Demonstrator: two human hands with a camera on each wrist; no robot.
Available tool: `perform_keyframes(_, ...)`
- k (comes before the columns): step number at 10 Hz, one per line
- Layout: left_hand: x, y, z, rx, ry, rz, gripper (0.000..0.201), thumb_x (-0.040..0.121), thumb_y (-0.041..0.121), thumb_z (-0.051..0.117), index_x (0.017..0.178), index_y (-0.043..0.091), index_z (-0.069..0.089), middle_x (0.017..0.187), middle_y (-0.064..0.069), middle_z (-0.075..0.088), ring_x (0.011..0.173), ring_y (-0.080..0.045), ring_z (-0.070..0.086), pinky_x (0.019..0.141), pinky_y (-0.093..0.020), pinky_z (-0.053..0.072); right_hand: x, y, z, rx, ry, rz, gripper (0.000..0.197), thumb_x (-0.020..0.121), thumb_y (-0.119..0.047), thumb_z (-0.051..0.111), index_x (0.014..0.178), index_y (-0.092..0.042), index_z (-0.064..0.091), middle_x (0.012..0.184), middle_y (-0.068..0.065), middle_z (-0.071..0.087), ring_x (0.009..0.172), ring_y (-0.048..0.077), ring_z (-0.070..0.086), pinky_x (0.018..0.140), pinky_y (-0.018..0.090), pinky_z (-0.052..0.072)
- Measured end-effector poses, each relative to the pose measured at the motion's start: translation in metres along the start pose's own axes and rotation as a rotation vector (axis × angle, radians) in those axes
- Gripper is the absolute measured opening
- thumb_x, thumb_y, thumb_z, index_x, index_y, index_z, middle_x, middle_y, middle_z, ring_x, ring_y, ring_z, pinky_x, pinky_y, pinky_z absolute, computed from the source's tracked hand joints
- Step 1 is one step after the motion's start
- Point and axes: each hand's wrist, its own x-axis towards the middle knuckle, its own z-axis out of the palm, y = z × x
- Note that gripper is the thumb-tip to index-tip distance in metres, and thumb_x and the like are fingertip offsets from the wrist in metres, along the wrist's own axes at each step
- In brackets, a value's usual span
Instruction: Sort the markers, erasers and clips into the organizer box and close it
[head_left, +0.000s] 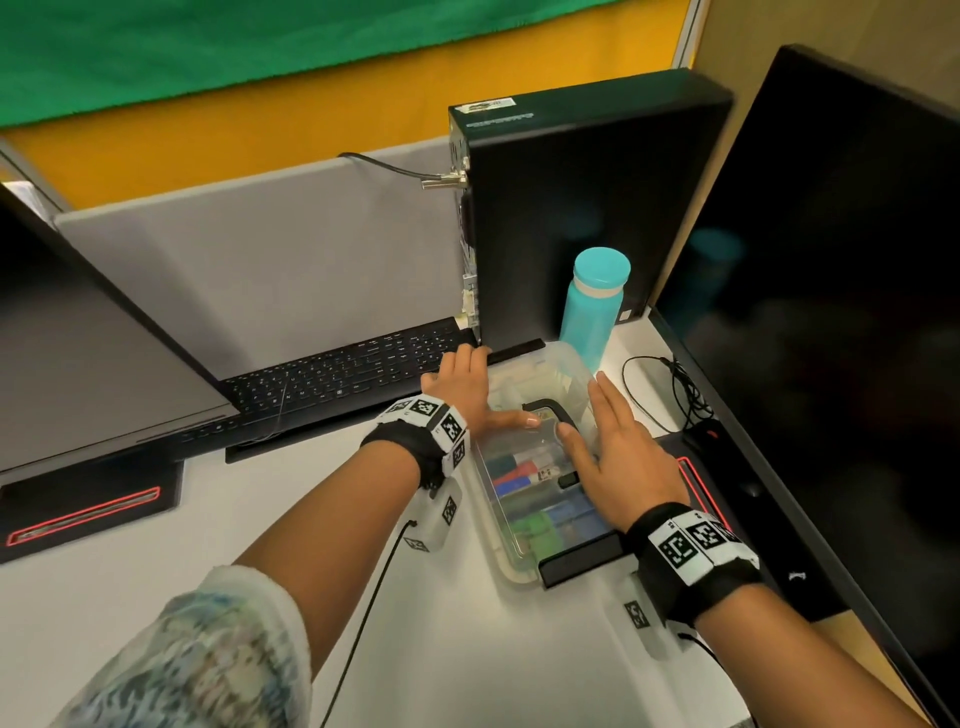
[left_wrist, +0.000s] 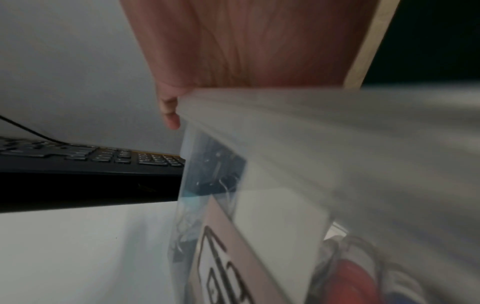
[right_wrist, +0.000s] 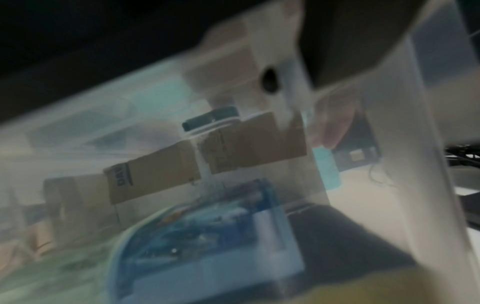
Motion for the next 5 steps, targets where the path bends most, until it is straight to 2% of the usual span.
perform_keyframes(2, -0.006, 0.006, -0.003, 0.044, 0.033, 0.001, 0.108, 0.058, 0.082, 0.056, 0.139, 0.016, 0.030, 0.136, -0.004, 0.038, 0.128, -0.025, 0.035, 0.104, -0.049, 0.034, 0.000, 0.000, -0.001, -0.016, -0.006, 0.004, 0.069, 0.094, -0.060, 0.024, 0.151, -0.023, 0.011, 0.160, -0.009, 0.008, 0.130, 0.023, 0.043, 0.098, 0.043, 0.046)
perform_keyframes(3, -0.014, 0.006, -0.005, 0.124, 0.025, 0.011, 0.106, 0.066, 0.082, 0.046, 0.145, 0.015, 0.023, 0.143, -0.005, 0.035, 0.132, -0.025, 0.032, 0.109, -0.046, 0.031, -0.002, -0.001, -0.001, -0.013, -0.010, 0.000, 0.068, 0.094, -0.059, 0.026, 0.151, -0.023, 0.012, 0.160, -0.009, 0.009, 0.131, 0.023, 0.042, 0.099, 0.043, 0.045)
perform_keyframes(4, -0.035, -0.003, -0.008, 0.077, 0.093, 0.052, 0.094, 0.077, 0.077, 0.037, 0.148, 0.018, 0.019, 0.152, -0.003, 0.027, 0.139, -0.023, 0.025, 0.113, -0.043, 0.025, -0.002, -0.001, -0.003, -0.046, -0.026, 0.005, 0.068, 0.094, -0.058, 0.026, 0.151, -0.022, 0.013, 0.160, -0.007, 0.009, 0.130, 0.025, 0.042, 0.101, 0.042, 0.043)
perform_keyframes(5, -0.082, -0.032, -0.003, -0.095, 0.096, -0.015, 0.087, 0.081, 0.074, 0.027, 0.150, 0.021, 0.012, 0.157, 0.000, 0.016, 0.144, -0.021, 0.015, 0.117, -0.042, 0.019, -0.014, -0.012, -0.007, -0.159, 0.018, -0.023, 0.068, 0.094, -0.056, 0.026, 0.151, -0.022, 0.015, 0.160, -0.005, 0.006, 0.139, 0.027, 0.029, 0.112, 0.043, 0.030)
